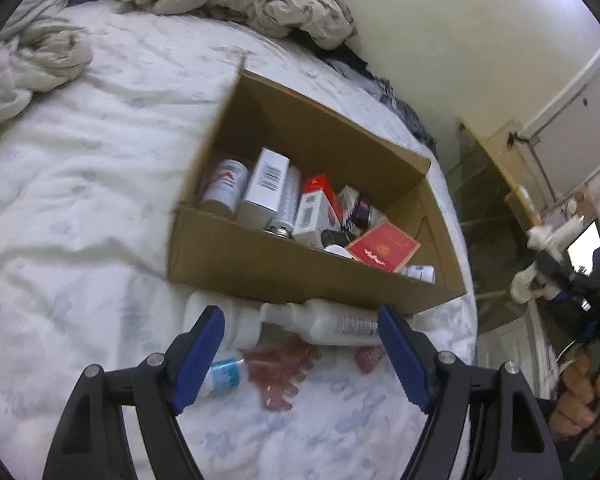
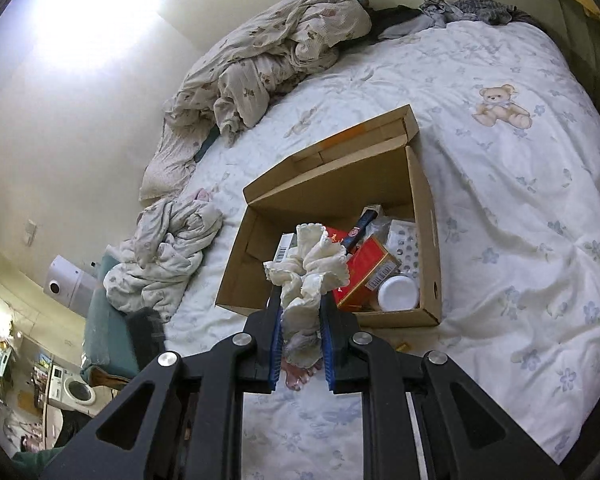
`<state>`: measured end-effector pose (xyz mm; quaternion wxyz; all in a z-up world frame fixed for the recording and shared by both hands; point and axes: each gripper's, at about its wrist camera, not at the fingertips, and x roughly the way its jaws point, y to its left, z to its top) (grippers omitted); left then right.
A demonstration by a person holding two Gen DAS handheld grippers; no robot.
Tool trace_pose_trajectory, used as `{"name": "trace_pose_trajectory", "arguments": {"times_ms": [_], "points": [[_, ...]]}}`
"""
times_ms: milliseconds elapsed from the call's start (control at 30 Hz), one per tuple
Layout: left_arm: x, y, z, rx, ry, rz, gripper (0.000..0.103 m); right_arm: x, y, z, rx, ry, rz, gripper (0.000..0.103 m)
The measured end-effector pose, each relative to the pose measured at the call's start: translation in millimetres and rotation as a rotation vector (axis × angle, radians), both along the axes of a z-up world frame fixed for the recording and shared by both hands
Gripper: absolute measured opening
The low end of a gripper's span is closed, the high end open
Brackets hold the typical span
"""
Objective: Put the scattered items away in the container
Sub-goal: 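Carry the scrunchie toward the box with the right while the left grasps the white spray bottle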
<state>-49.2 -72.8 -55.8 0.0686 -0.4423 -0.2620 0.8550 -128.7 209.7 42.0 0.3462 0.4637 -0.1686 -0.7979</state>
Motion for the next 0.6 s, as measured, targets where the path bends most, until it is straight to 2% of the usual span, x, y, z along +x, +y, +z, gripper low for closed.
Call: {"name": "trace_pose_trajectory", "arguments": {"times_ms": [133, 300, 433, 567, 600], "points": [[-18.4, 14.6, -18.0, -0.002, -0.053, -0.001, 0.080, 3.3, -2.3, 2.1, -0.001, 0.005, 0.024, 0.017], [-28.4, 40.9, -25.2, -0.112, -0.070, -0.063, 0.080, 5.9, -4.4, 4.6, -0.011, 0.011, 0.047, 0.017], [-26.7, 40.0, -31.0, -0.016, -0.109, -0.031, 0.080, 6.3, -9.2, 5.2, -0.017, 0.013, 0.063, 0.018], [-26.6, 37.5, -46.5, 0.114, -0.174, 0.009, 0.080, 7.8, -10.7, 3.8, -0.016, 0.014, 0.072, 0.018], [-26.5, 40.9, -47.7, 0.104, -0.170, 0.006, 0.080, 7.8, -10.5, 2.9, -0.015, 0.013, 0.072, 0.018]]}}
